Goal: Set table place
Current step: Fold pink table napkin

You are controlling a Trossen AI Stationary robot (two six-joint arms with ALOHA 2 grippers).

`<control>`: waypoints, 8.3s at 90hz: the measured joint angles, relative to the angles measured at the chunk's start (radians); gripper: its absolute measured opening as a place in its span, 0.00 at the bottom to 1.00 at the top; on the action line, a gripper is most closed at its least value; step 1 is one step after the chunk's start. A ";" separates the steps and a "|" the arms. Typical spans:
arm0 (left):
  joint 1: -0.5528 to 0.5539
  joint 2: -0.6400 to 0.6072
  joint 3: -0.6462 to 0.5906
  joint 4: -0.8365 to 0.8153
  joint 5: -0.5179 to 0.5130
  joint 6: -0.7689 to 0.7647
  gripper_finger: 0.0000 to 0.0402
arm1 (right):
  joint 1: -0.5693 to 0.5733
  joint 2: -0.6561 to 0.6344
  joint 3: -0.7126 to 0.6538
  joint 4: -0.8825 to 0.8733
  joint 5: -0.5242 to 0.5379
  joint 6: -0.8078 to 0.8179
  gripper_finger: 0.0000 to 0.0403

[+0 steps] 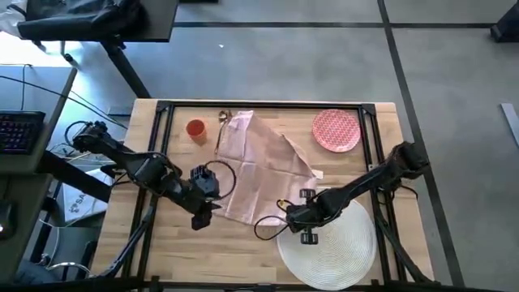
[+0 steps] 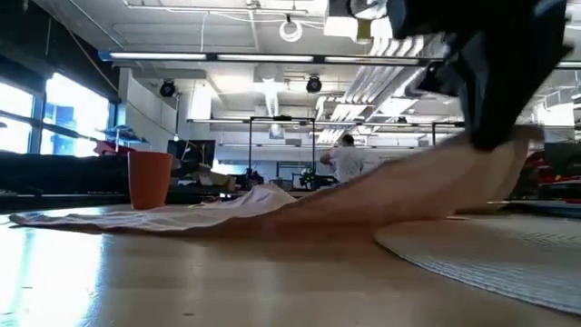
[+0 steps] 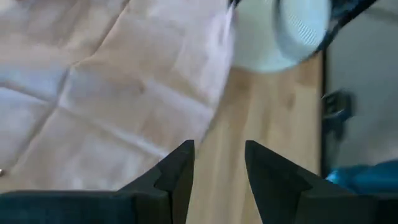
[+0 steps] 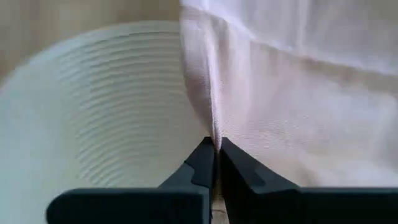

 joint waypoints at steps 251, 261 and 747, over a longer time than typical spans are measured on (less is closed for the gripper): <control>0.609 -0.095 0.528 0.278 -0.318 1.054 0.00 | -0.416 -0.269 0.912 -0.573 0.990 -0.325 0.00; 0.561 -0.101 0.528 0.126 -0.295 0.964 0.00 | -0.306 -0.277 0.903 -0.617 0.923 -0.284 0.00; 0.466 -0.138 0.209 -0.122 0.104 0.578 0.00 | -0.537 0.234 -0.078 0.514 -0.194 0.275 0.29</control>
